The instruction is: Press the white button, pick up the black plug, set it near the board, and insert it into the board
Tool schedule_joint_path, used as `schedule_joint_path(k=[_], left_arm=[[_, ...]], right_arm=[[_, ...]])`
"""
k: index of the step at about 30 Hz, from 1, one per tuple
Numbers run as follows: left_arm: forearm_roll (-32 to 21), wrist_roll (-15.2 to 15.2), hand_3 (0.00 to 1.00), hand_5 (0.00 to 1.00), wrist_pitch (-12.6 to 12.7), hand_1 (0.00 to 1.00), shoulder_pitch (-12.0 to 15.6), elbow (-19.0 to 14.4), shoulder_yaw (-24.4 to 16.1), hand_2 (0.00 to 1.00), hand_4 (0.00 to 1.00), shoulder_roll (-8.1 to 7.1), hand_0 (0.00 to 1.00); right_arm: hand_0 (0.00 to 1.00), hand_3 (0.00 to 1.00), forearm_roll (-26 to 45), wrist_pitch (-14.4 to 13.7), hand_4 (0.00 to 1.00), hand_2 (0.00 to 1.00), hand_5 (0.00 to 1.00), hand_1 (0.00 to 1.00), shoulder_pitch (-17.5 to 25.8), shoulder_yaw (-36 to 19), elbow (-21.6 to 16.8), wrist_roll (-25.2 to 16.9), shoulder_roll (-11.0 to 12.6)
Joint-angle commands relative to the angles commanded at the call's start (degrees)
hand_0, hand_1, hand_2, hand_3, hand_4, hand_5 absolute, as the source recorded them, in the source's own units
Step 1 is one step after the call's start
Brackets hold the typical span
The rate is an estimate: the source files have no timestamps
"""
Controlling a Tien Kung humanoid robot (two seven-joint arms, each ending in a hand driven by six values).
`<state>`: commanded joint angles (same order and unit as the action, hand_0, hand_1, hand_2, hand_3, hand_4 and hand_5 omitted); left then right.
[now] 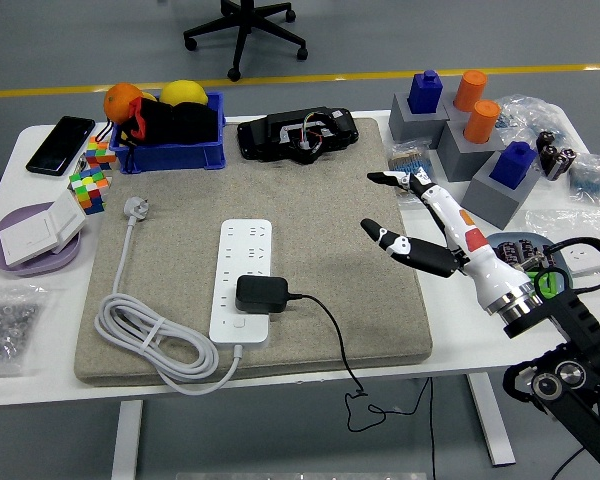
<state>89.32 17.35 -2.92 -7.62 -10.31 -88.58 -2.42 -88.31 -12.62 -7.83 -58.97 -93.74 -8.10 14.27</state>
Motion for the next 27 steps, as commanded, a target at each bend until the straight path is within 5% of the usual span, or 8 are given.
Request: schedule_joint_path(k=[10, 11, 27], left_arm=[[0.54, 0.05, 0.685, 0.029, -0.3, 0.643, -1.68, 0.0, 0.86, 0.642, 0.582, -0.88, 0.651], [0.68, 0.05, 0.684, 0.03, -0.31, 0.643, -1.66, 0.0, 0.81, 0.643, 0.582, -0.91, 0.651], [3.3, 0.47, 0.685, 0.027, -0.82, 0.643, 0.35, 0.0, -0.06, 0.642, 0.582, -1.17, 0.652]], right_arm=[[0.901, 0.773, 2.99, 1.77, 0.825, 0.781, 0.58, 0.837, 2.73, -5.02, -0.53, -1.45, -2.04], [0.847, 0.724, 3.01, 1.85, 0.823, 0.736, 0.569, 0.775, 3.03, -5.4, -0.6, -1.55, -2.22], [0.821, 0.698, 2.11, 2.27, 0.828, 0.712, 0.539, 0.748, 5.59, -8.15, -0.69, -1.11, -4.55]])
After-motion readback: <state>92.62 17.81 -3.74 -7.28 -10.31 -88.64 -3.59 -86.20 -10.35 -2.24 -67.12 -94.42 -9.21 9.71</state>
